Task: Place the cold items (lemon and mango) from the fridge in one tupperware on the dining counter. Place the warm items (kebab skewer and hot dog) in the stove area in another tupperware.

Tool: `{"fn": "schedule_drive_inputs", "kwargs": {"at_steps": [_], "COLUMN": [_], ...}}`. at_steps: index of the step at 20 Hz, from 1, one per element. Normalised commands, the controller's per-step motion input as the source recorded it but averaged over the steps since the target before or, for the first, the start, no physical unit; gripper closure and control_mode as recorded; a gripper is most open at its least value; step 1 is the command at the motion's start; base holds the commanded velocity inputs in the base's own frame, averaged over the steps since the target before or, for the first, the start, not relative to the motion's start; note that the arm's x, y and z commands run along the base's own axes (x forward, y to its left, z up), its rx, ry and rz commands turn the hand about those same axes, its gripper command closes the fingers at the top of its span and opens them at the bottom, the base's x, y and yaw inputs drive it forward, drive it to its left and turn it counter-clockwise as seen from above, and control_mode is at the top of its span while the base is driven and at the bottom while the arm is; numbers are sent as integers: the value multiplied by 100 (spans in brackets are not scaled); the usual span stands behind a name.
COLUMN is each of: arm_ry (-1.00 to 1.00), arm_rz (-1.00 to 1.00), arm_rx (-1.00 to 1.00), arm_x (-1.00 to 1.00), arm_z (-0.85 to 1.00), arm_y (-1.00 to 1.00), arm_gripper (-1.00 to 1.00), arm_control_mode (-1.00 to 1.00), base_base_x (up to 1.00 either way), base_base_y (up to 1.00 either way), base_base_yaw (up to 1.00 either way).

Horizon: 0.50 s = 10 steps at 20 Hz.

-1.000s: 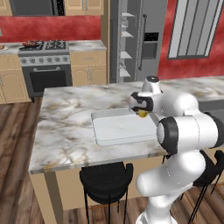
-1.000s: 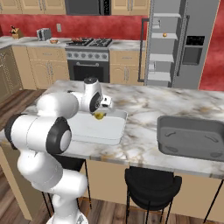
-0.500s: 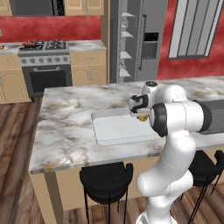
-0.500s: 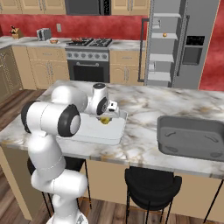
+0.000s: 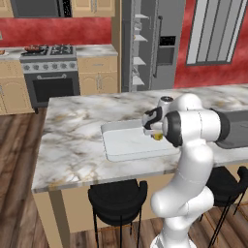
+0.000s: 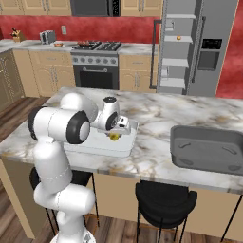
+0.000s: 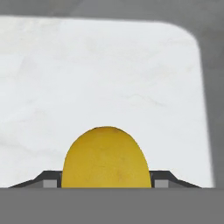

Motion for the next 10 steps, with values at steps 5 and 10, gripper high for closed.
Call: {"fn": "schedule_drive_inputs", "kwargs": {"at_steps": [5, 10], "arm_ry": [1, 0], "arm_rz": [0, 0], "arm_rx": [0, -5], "arm_x": [0, 0], "arm_z": [-12, 26], "arm_y": [0, 0], "arm_gripper": [-100, -100], "arm_control_mode": [-100, -100], "base_base_x": [0, 0], "base_base_y": [0, 0], "base_base_yaw": [0, 0]}}
